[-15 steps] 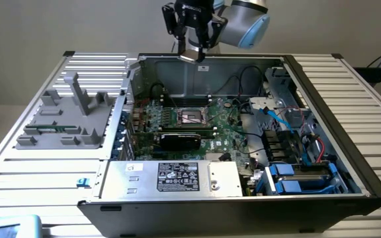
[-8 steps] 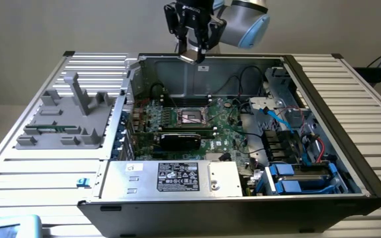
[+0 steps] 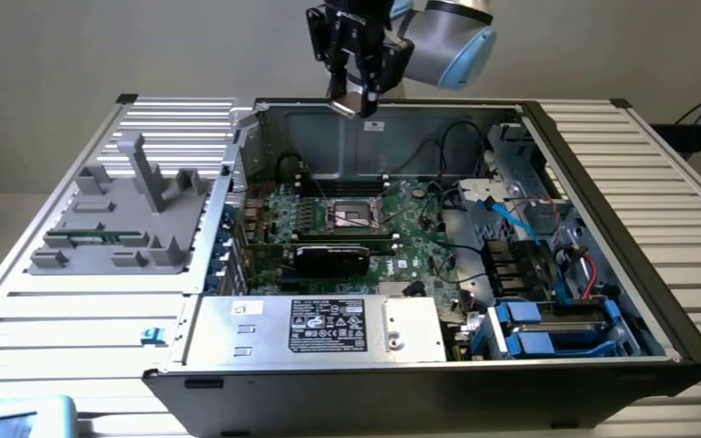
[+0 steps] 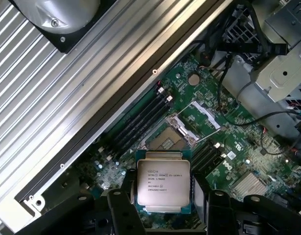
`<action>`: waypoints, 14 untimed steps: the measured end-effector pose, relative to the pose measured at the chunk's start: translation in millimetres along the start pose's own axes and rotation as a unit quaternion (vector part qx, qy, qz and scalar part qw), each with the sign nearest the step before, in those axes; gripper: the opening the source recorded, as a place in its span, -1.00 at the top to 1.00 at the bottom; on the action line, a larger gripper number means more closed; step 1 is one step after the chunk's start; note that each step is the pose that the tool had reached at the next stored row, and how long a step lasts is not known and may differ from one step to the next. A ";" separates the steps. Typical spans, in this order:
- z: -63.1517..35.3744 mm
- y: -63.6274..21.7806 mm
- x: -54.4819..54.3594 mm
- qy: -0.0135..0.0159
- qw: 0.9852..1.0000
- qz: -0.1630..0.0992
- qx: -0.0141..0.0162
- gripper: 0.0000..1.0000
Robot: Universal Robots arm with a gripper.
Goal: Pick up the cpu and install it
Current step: 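Place the cpu into insertion slot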
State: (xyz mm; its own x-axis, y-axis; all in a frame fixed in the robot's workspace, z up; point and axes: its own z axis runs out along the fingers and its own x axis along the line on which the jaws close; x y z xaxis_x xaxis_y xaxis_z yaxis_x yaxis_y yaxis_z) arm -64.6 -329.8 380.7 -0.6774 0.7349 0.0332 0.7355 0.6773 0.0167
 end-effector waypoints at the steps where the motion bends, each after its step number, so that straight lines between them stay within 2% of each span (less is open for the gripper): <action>1: 0.1 0.0 0.0 0.000 1.000 0.007 0.000 -0.11; 8: 0.6 0.0 0.0 -0.001 0.999 0.049 -0.002 -0.11; 14: 1.0 0.0 0.0 -0.001 0.997 0.082 -0.003 -0.11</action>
State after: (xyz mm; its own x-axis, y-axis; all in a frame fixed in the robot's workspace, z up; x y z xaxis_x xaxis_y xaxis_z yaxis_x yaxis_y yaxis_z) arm -64.6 -329.8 379.6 -0.5482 0.8357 0.0333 0.8363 0.5480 0.0168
